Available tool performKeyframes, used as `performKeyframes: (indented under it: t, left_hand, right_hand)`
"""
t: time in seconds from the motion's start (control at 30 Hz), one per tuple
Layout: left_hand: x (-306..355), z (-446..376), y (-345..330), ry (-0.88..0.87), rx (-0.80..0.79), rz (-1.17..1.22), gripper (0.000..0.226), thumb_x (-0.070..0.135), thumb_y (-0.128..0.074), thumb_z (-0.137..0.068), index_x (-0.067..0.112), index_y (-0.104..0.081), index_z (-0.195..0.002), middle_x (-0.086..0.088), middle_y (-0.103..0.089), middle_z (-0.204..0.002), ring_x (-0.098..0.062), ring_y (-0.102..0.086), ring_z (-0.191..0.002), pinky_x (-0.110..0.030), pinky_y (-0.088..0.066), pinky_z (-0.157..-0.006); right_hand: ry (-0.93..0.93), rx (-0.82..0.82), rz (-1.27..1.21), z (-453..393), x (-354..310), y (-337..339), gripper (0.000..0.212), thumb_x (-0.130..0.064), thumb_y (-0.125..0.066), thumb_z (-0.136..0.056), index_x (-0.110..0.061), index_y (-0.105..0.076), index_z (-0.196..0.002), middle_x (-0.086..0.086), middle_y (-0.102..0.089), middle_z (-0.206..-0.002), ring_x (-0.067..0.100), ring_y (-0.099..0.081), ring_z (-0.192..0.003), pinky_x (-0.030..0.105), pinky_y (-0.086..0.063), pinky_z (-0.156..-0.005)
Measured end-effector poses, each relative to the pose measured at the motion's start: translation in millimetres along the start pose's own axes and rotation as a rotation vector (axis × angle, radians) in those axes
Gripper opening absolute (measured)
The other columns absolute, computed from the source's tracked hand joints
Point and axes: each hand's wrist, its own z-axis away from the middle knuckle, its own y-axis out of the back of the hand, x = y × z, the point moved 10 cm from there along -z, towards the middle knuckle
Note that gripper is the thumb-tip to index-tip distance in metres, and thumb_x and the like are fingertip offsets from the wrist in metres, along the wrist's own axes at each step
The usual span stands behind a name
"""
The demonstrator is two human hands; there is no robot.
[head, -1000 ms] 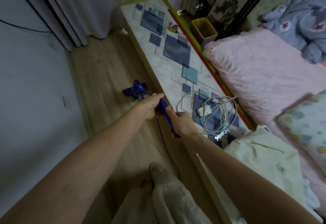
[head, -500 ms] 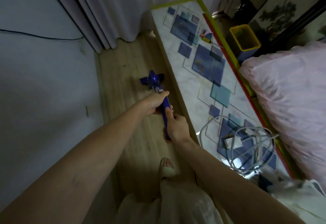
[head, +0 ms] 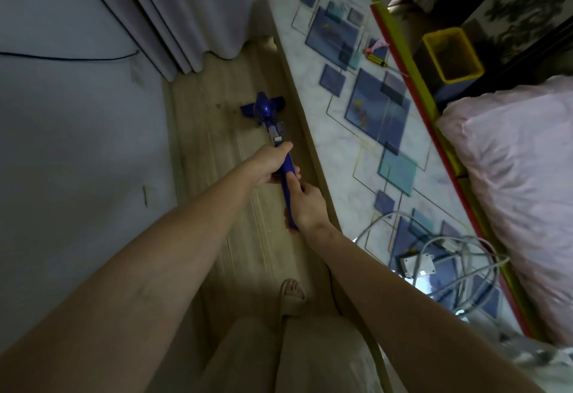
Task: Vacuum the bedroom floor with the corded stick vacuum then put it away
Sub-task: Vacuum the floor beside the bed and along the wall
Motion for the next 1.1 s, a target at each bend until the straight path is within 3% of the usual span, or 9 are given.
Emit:
performKeyframes:
  t: [0.33,0.47,0.6,0.7,0.83,0.87,0.93,1.0,1.1]
  left_hand:
    - [-23,47,8,0.016,-0.02,-0.016,0.037,0.037,-0.045,-0.101,0.003,-0.055,-0.111,-0.009,-0.067,-0.077,-0.018,-0.066,-0.066,-0.036,-0.057,-0.083]
    - [-35,83,14,0.033,-0.043,0.037,0.033,0.035,-0.046,-0.101,0.004,-0.053,-0.11,-0.01,-0.065,-0.078,-0.018,-0.065,-0.065,-0.033,-0.057,-0.07]
    - [-60,116,16,0.04,-0.067,0.123,0.026,0.033,-0.048,-0.1,0.007,-0.051,-0.099,-0.014,-0.065,-0.085,-0.023,-0.065,-0.075,-0.041,-0.054,-0.092]
    - [-89,140,13,0.038,-0.077,0.133,0.032,0.034,-0.049,-0.099,0.005,-0.054,-0.109,-0.013,-0.067,-0.085,-0.023,-0.066,-0.078,-0.039,-0.055,-0.088]
    - [-120,172,5,0.042,-0.079,0.096,0.037,0.035,-0.048,-0.1,0.002,-0.056,-0.115,-0.013,-0.069,-0.091,-0.026,-0.066,-0.092,-0.04,-0.054,-0.092]
    - [-126,182,3,0.045,-0.079,0.071,0.038,0.035,-0.048,-0.1,0.001,-0.056,-0.115,-0.014,-0.069,-0.097,-0.026,-0.065,-0.094,-0.04,-0.056,-0.088]
    - [-135,200,-3,0.047,-0.079,0.003,0.043,0.038,-0.046,-0.1,0.003,-0.055,-0.123,-0.015,-0.066,-0.113,-0.026,-0.062,-0.091,-0.037,-0.056,-0.063]
    - [-143,218,-10,0.046,-0.075,-0.049,0.045,0.04,-0.045,-0.1,0.004,-0.053,-0.125,-0.014,-0.063,-0.116,-0.027,-0.06,-0.082,-0.033,-0.05,-0.047]
    - [-154,236,-25,0.047,-0.077,0.01,0.041,0.035,-0.046,-0.101,0.004,-0.052,-0.128,-0.017,-0.06,-0.112,-0.028,-0.061,-0.087,-0.035,-0.049,-0.048]
  right_hand:
    - [-0.024,-0.01,-0.034,53,11,-13,0.046,-0.049,-0.034,-0.101,-0.007,-0.053,-0.104,0.005,-0.052,-0.062,0.012,-0.047,-0.041,0.024,-0.043,-0.041]
    - [-0.027,0.006,-0.027,89,12,-17,0.044,-0.049,-0.036,-0.101,-0.009,-0.053,-0.101,0.006,-0.052,-0.062,0.013,-0.047,-0.041,0.022,-0.041,-0.039]
    - [-0.018,0.035,0.02,129,20,-18,0.045,-0.048,-0.038,-0.101,-0.006,-0.055,-0.101,0.004,-0.05,-0.061,0.01,-0.045,-0.039,0.017,-0.037,-0.035]
    - [-0.037,0.058,0.07,165,37,-18,0.045,-0.047,-0.038,-0.101,-0.006,-0.056,-0.101,0.003,-0.05,-0.062,0.008,-0.044,-0.04,0.012,-0.033,-0.032]
    - [-0.069,0.061,0.04,211,61,-18,0.044,-0.048,-0.04,-0.1,-0.007,-0.054,-0.094,0.006,-0.053,-0.062,0.012,-0.047,-0.038,0.019,-0.04,-0.035]
    - [-0.072,0.066,0.033,222,65,-15,0.043,-0.047,-0.041,-0.1,-0.006,-0.052,-0.092,0.007,-0.053,-0.061,0.013,-0.046,-0.036,0.019,-0.038,-0.035]
    - [-0.079,0.068,0.04,245,72,-10,0.042,-0.046,-0.042,-0.1,-0.005,-0.051,-0.094,0.008,-0.053,-0.062,0.015,-0.047,-0.038,0.02,-0.037,-0.035]
    - [-0.08,0.074,0.096,262,77,-1,0.044,-0.046,-0.043,-0.1,-0.003,-0.052,-0.097,0.01,-0.055,-0.065,0.016,-0.048,-0.042,0.02,-0.038,-0.036]
    - [-0.059,0.113,0.229,271,83,20,0.044,-0.048,-0.045,-0.098,-0.005,-0.054,-0.09,0.012,-0.06,-0.075,0.02,-0.055,-0.056,0.026,-0.046,-0.052]
